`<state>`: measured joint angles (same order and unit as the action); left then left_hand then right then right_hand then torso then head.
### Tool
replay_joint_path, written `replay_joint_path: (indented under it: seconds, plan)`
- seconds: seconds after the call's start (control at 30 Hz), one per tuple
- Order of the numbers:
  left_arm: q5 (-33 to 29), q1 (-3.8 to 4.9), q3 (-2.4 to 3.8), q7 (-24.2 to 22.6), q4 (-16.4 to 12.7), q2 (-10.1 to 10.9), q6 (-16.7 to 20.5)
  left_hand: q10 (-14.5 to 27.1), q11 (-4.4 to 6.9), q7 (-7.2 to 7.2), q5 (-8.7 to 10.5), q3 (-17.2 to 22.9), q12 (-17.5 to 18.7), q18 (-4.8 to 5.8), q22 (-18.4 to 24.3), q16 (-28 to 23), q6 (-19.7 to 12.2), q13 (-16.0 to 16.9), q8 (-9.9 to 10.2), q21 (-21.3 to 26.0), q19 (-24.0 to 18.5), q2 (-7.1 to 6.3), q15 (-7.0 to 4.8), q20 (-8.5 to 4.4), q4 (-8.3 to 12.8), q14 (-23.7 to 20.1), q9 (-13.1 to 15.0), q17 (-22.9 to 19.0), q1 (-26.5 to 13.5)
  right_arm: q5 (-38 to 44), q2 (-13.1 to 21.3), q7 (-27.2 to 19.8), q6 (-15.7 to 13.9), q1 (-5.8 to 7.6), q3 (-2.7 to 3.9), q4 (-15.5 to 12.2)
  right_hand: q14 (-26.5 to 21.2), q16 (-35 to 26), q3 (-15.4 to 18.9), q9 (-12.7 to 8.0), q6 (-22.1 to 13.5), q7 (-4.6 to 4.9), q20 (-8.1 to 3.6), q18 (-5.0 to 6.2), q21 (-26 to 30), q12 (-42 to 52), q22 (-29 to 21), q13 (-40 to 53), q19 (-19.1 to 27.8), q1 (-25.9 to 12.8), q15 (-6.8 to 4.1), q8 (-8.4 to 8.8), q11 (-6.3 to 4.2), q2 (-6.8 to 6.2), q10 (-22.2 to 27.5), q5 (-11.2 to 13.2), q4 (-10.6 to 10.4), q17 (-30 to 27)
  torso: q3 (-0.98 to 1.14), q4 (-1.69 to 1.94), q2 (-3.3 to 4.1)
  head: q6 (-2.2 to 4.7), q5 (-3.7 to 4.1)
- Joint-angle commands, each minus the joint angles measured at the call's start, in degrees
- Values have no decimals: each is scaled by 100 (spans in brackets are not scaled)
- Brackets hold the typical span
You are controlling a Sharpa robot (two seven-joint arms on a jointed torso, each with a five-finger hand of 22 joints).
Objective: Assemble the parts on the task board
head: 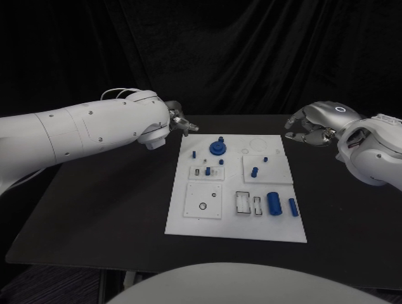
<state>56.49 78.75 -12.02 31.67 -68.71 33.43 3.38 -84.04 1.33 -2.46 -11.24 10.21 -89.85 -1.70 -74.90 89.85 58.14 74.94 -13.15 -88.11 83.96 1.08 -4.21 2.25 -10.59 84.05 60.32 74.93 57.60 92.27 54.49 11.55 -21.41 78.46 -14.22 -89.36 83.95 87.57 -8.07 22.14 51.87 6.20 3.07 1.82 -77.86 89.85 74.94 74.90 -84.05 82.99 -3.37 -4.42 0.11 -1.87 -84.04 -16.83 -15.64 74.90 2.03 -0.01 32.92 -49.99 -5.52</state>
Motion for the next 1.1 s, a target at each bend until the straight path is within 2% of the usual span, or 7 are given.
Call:
replay_joint_path:
  seconds: [0.03,0.1,0.23,0.4,0.53,0.67,1.1]
  plan:
    - [-16,-70,-4,149,167,-105,-573,-596,18,-7,40,-30,-15,73,-1231,15,-48,1506,24,37,376,24,-23,-26,4,595,16,1507,77,21,4,64,30,-10,5,-2,533,-29,-10,-6,39,-18,12,95,24,6,1138,1501,-84,3,28,20,46,-18,-585,-20,-17,1302,9,0,-2,-1,4]
    - [-16,-118,-6,140,292,-190,-635,-596,16,-9,41,-32,-15,73,-1232,15,-56,1506,28,36,377,25,-21,-25,5,595,20,1507,84,21,3,59,31,-10,5,-4,533,-29,-13,-7,39,-19,12,97,31,-1,1136,1494,-81,6,28,21,46,-17,-576,-24,-15,1302,13,-9,7,-1,-8]
    - [-16,-210,-7,98,500,-330,-670,-596,10,-15,50,-40,-15,73,-1231,15,-73,1506,38,39,374,29,-17,-21,5,595,30,1507,98,21,2,49,32,-11,5,-15,533,-29,-13,-7,39,-19,12,97,31,-1,1136,1494,-81,6,28,21,46,-17,-576,-24,-15,1302,-9,17,14,-1,7]
    - [-16,-307,-7,33,706,-456,-691,-596,4,-21,62,-47,-15,72,-1229,15,-89,1506,48,41,372,36,-11,-17,4,595,41,1507,113,21,7,46,41,-11,4,-26,531,-38,-15,-8,39,-19,12,99,39,-16,1133,1479,-78,8,28,22,46,-16,-557,-29,-14,1296,-22,13,38,-1,-7]
    - [-16,-368,-7,-8,800,-519,-747,-596,-1,-28,76,-59,-15,71,-1227,15,-98,1506,55,44,369,42,-7,-14,-8,595,49,1507,110,21,12,49,44,-11,4,-27,530,-39,-16,-9,38,-19,12,100,46,-30,1131,1464,-75,9,28,23,46,-16,-540,-31,-14,1295,-19,25,31,-1,4]
    - [-16,-407,-7,-29,855,-565,-812,-596,-19,-50,101,-91,-15,67,-1217,15,-148,1506,105,55,357,70,10,0,-46,595,51,1507,106,21,10,51,50,-11,4,-24,529,-42,-17,-9,38,-18,13,100,48,-39,1131,1456,-74,10,28,23,46,-16,-529,-33,-13,1293,-19,21,29,-1,-12]
    - [-16,-471,-7,-118,992,-651,-909,-596,-57,-93,91,-122,-15,60,-1200,15,-247,1506,229,75,335,102,44,31,-54,595,20,1507,166,21,10,52,62,-11,4,-15,529,-42,-20,-11,37,-18,13,101,51,-56,1130,1439,-73,12,28,25,46,-16,-508,-36,-13,1292,-16,20,27,-1,16]
